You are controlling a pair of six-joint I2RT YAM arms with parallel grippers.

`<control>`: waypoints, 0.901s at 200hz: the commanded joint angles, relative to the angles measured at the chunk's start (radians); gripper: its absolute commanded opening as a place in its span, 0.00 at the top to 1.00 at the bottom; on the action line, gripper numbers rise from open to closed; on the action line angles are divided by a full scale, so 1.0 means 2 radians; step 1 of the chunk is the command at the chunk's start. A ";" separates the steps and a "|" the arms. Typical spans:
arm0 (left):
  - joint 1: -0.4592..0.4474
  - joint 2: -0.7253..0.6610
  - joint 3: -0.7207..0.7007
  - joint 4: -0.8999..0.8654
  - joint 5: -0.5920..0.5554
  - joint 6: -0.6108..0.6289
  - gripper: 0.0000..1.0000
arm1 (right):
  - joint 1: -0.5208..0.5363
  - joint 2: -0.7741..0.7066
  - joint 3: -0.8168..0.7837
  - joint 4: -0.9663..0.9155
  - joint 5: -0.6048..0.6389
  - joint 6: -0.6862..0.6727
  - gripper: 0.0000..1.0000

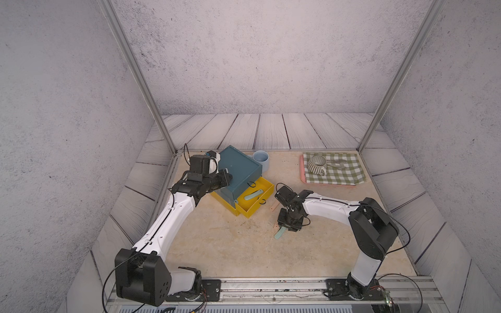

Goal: Place the fruit knives into the drawer by color
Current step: Pick up the fruit knife from the center of the board.

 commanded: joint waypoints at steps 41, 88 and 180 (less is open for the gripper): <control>0.006 -0.006 -0.020 -0.045 -0.009 0.004 1.00 | 0.011 0.039 0.013 -0.013 0.004 0.010 0.57; 0.009 -0.006 -0.021 -0.043 -0.005 0.002 1.00 | 0.011 0.037 0.005 -0.013 0.009 0.009 0.62; 0.014 -0.010 -0.021 -0.044 -0.004 0.003 1.00 | 0.009 0.042 0.021 -0.066 0.057 -0.031 0.72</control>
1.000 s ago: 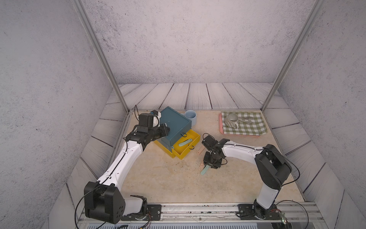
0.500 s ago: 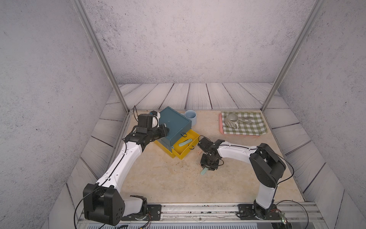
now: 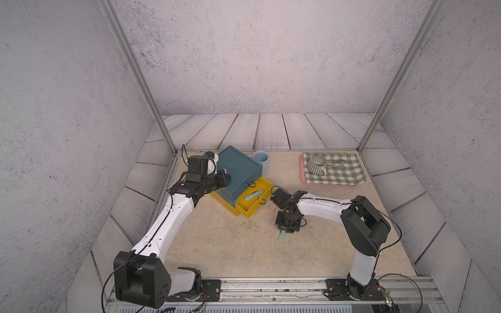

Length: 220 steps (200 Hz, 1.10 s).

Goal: Place the fruit knives into the drawer by color
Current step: Pick up the fruit knife from the center of the board.

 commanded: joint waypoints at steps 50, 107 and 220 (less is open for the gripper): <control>0.006 -0.003 -0.014 -0.042 -0.006 0.003 1.00 | -0.002 0.014 0.010 -0.049 0.039 -0.041 0.64; 0.007 -0.004 -0.015 -0.043 -0.009 0.003 1.00 | -0.002 0.015 -0.005 -0.029 0.023 -0.040 0.69; 0.007 0.002 -0.013 -0.046 -0.011 0.003 1.00 | -0.004 -0.030 -0.007 -0.013 0.042 -0.067 0.77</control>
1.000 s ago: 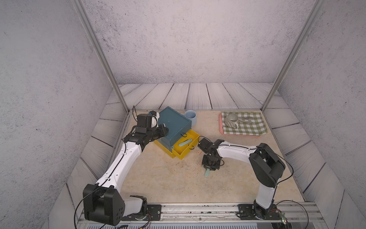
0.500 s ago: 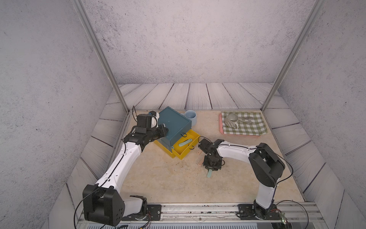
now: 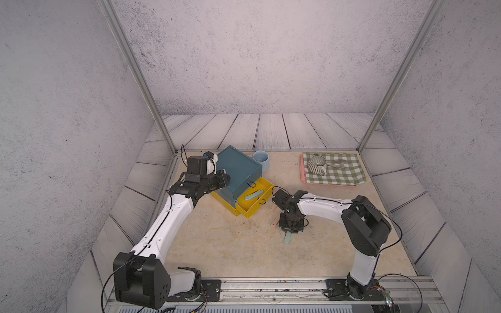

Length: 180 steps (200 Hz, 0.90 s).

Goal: Place the fruit knives into the drawer by color
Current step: Pick up the fruit knife from the center of the board.

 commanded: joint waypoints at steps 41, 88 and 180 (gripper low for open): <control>0.005 0.004 -0.010 -0.048 -0.015 0.006 1.00 | -0.010 -0.054 0.016 0.009 0.013 -0.036 0.77; 0.005 0.007 -0.009 -0.052 -0.019 0.008 1.00 | -0.012 -0.085 0.071 -0.004 0.002 -0.057 0.77; 0.005 0.017 -0.008 -0.050 -0.016 0.006 1.00 | -0.012 -0.082 0.208 0.006 -0.038 -0.093 0.75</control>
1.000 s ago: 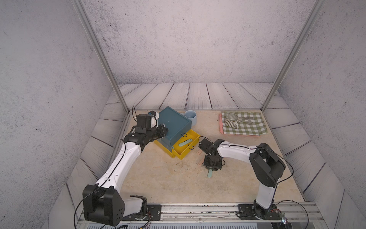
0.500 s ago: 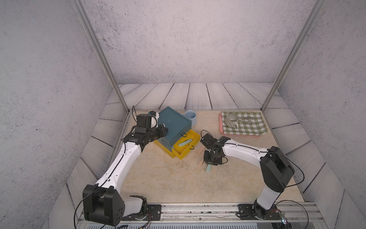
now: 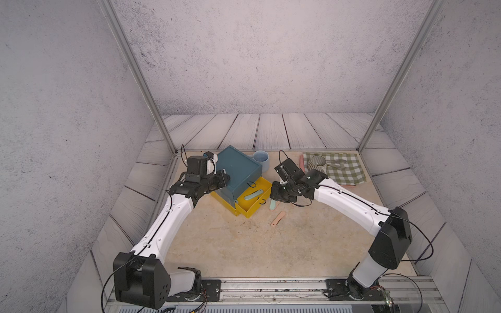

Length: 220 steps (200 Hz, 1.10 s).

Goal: Place the fruit knives into the drawer by color
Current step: Pick up the fruit knife from the center of the board, then place the fruit knife in the drawer.

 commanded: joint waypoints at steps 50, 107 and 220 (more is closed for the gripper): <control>0.004 0.013 -0.010 -0.049 -0.016 0.007 1.00 | -0.002 0.039 0.042 0.042 -0.046 0.005 0.75; 0.005 0.015 -0.011 -0.046 -0.016 0.007 1.00 | -0.002 0.062 0.045 0.082 -0.061 0.018 0.75; 0.004 0.018 -0.013 -0.044 -0.013 0.005 1.00 | -0.001 0.101 0.056 0.105 -0.077 0.031 0.75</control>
